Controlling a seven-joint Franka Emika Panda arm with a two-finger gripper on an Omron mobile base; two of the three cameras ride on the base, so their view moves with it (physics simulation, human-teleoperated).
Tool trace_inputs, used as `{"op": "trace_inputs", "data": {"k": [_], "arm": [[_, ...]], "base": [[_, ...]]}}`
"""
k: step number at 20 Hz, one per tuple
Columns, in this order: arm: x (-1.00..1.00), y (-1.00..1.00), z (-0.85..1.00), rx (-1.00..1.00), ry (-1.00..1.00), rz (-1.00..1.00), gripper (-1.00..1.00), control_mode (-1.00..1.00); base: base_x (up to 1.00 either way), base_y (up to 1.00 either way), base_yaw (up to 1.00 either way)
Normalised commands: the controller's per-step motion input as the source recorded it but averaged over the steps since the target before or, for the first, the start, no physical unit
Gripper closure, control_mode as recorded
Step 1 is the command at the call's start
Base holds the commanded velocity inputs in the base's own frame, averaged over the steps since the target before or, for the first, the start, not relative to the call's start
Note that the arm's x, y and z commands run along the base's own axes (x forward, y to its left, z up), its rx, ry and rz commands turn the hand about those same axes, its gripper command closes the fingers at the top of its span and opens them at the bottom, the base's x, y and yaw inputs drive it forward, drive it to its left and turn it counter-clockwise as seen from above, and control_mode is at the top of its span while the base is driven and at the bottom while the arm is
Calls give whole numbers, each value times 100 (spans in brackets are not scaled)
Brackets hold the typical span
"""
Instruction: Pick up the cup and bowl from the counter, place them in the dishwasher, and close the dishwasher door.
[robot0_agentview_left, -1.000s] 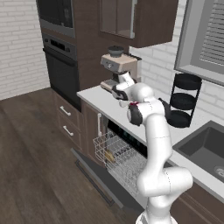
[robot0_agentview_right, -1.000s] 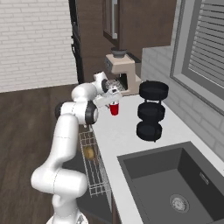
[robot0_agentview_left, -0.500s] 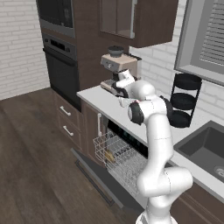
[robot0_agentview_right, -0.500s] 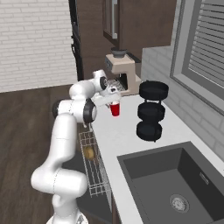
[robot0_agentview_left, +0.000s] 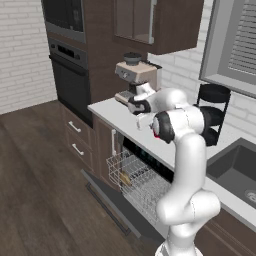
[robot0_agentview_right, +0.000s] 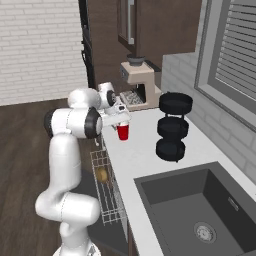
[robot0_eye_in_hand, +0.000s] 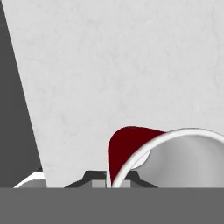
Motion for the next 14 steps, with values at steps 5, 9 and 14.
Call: {"op": "trace_inputs", "data": {"k": [5,9,14], "arm": [[-100,32,0,0,-8,0,100,-100],[-100,13,0,3,-10,0,100,-100],[-100,18,-1,2,-4,0,100,-100]], "base": [[0,0,0],[0,0,0],[0,0,0]]}}
